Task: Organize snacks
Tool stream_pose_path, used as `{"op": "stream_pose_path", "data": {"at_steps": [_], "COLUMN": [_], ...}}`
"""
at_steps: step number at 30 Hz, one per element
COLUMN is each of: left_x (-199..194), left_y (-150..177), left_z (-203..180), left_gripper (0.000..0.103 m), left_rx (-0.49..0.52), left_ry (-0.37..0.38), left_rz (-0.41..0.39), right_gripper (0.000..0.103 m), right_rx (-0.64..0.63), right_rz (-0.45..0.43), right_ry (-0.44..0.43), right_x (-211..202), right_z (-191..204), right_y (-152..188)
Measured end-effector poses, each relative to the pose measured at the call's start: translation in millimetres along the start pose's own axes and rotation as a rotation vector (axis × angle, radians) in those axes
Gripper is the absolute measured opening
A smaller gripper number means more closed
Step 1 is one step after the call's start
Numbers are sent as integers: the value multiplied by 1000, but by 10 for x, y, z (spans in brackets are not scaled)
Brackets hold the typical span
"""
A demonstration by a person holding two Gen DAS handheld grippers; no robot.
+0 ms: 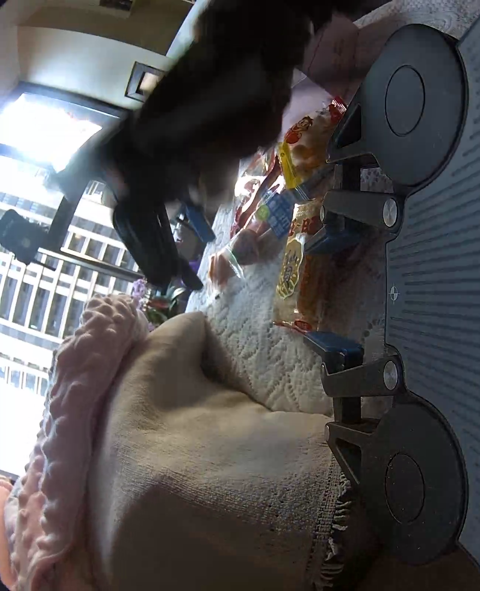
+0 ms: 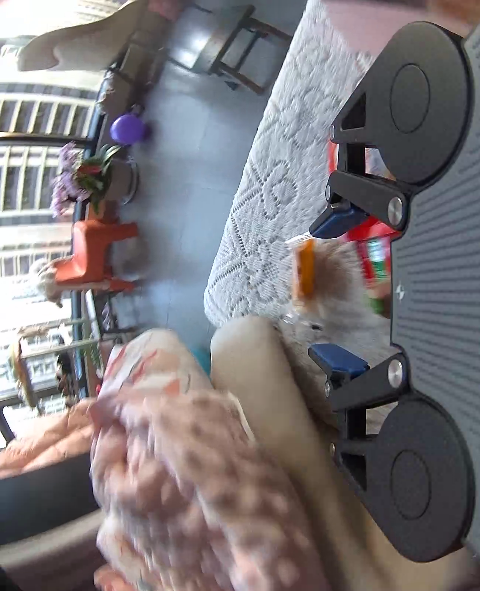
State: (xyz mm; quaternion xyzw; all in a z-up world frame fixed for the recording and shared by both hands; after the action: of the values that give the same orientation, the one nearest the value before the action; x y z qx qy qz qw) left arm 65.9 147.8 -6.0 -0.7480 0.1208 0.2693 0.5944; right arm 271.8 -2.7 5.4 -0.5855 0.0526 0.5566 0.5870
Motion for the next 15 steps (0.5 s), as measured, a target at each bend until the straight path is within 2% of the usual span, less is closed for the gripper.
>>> {"op": "stream_pose_path", "data": {"at_steps": [3,5,7,12,13,15], "left_x": [17,32,36,32,34,27], "left_y": [-9,-11,-9,0,0,0], "left_z": [42,60,57,52,59,59], "left_gripper": [51,51,51,51,51,51], "left_rx": [-24,-35,-35,-32,-33,-33], "left_ry": [9,18,24,24,23,22], "left_rz": [17,25,25,24,24,18], "right_gripper": [65,65,52,33,23,22], "right_rx": [87,79,65,7,-2,-14], "right_rz": [41,22,49,98,115,129], "right_ry": [53,61,52,-24,-41,-57], "right_x": [413,444,404,22,-51,-244], "right_z": [-167,-185,-172,-86,-69,-26], "right_y": [-111,-118,-90,55,108,240]}}
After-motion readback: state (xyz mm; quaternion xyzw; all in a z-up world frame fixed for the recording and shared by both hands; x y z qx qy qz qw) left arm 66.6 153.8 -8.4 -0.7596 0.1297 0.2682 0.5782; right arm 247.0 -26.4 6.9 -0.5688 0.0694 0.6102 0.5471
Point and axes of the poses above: each gripper's, at about its wrist camera, not at the fingertips, and x roughly the way its jaws point, z to its left, y to its underside, the point moved 2 cm from there along x, roughly the way its jaws point, and after that the axes turned 14 degrees about -y, right-handed, at the moved point
